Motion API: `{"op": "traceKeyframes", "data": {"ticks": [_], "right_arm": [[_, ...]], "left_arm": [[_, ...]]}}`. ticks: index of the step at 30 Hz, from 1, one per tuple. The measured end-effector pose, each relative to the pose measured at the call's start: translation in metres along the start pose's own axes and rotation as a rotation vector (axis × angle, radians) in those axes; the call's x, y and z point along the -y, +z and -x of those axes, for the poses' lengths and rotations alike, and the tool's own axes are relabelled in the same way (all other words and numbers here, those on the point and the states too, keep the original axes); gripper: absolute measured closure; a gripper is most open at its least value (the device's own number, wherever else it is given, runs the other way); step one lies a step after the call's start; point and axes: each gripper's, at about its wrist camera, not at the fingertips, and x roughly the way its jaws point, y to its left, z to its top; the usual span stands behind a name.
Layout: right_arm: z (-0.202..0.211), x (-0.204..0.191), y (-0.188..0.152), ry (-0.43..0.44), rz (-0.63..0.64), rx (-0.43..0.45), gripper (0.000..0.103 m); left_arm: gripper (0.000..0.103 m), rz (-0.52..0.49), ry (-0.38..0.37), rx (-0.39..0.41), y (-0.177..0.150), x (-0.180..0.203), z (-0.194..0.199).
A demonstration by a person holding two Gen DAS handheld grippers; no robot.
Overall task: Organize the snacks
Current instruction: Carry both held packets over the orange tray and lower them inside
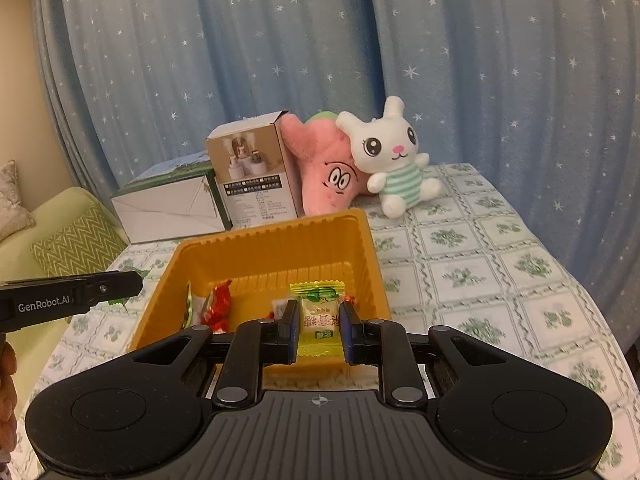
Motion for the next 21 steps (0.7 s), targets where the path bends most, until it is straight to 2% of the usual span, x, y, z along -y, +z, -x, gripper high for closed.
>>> {"op": "traceKeyframes", "data": {"ticks": [10,21], "right_arm": [[-0.041,0.002,0.018,0.018,-0.050,-0.020,0.082],[-0.082,0.003,0.025,0.008,-0.069,-0.062,0.082]], "left_arm": [[0.085,0.032,0.002,-0.019,0.010,-0.012,-0.034],[0.085,0.080,-0.019,-0.054,0.006,-0.022,-0.059]]}}
